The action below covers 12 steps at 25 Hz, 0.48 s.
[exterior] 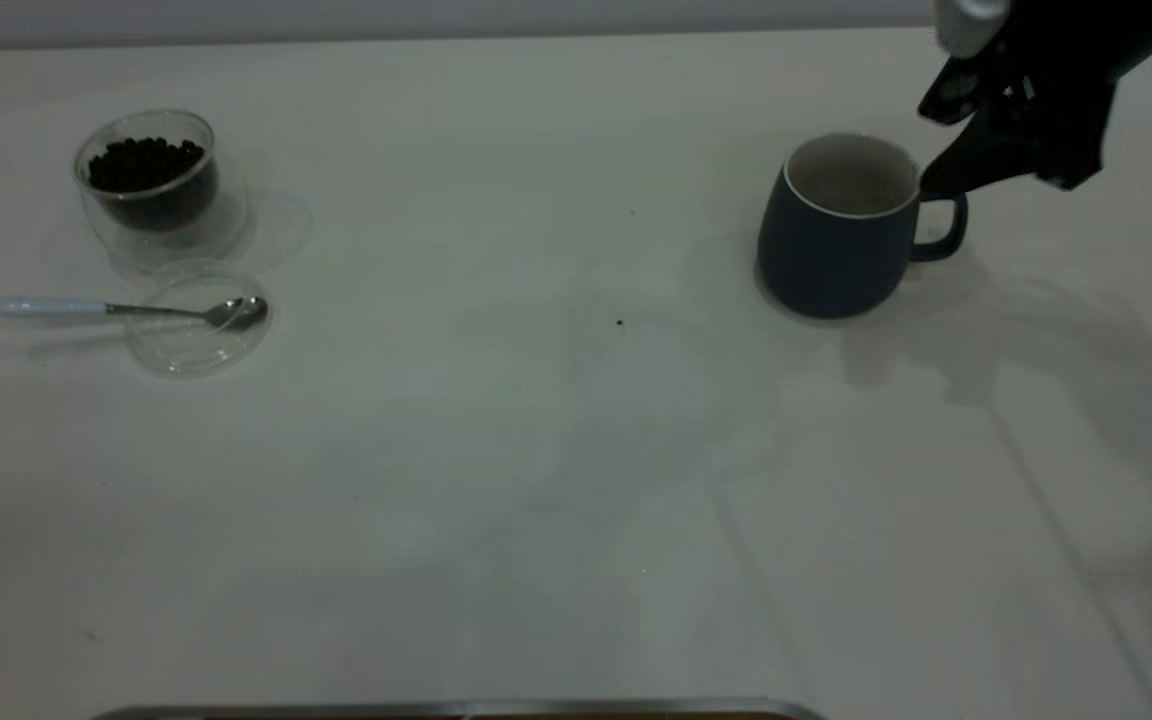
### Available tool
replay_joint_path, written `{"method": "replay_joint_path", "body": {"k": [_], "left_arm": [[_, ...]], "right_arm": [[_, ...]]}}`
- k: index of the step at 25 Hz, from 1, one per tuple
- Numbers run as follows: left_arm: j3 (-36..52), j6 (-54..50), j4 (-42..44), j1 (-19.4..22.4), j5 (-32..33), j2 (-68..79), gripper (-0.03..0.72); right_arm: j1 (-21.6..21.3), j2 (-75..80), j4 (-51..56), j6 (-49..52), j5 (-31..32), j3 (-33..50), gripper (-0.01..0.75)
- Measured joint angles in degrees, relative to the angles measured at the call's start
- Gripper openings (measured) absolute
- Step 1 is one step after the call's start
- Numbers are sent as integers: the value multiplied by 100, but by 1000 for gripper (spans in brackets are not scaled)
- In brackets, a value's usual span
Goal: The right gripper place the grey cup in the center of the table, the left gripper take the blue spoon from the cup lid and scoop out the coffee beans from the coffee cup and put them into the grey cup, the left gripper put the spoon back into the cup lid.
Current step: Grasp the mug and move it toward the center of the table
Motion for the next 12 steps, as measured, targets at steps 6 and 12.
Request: {"method": "replay_joint_path", "body": {"k": [6,12], "left_arm": [[0,0,0,0,0,0,454],[0,0,0,0,0,0,454]], "right_arm": [[-24,658,14,0,86,-492,536],[-88,807,44,0,45,-621,536]]}}
